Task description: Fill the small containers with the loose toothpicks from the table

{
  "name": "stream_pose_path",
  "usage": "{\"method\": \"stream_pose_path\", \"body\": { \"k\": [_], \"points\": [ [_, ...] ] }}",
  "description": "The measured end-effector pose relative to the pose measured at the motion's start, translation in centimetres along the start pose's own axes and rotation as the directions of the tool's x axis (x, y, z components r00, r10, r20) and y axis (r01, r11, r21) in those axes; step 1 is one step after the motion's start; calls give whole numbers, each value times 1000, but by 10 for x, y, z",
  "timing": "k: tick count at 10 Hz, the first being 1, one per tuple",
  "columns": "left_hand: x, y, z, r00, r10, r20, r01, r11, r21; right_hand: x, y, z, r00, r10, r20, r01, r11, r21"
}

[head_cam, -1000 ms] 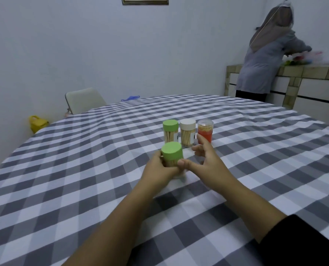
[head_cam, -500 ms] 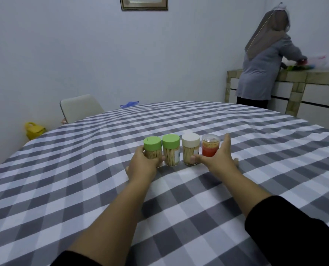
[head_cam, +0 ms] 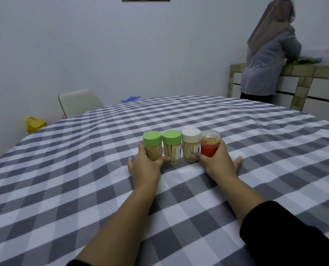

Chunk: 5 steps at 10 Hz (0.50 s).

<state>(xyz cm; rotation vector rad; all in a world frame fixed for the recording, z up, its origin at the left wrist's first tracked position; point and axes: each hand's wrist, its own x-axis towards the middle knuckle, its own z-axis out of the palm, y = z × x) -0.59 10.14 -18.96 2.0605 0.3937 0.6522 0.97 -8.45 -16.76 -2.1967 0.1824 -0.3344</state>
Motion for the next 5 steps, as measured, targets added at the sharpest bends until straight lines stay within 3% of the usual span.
{"method": "stream_pose_path", "body": {
  "k": [3, 5],
  "points": [
    [0, 0, 4, 1000, -20, -17, 20, 999, 34, 1, 0, 5, 1000, 22, -11, -22, 999, -44],
    [-9, 7, -20, 993, -90, 75, 86, 994, 62, -9, 5, -14, 997, 36, 67, -30, 995, -91]
  ]
}}
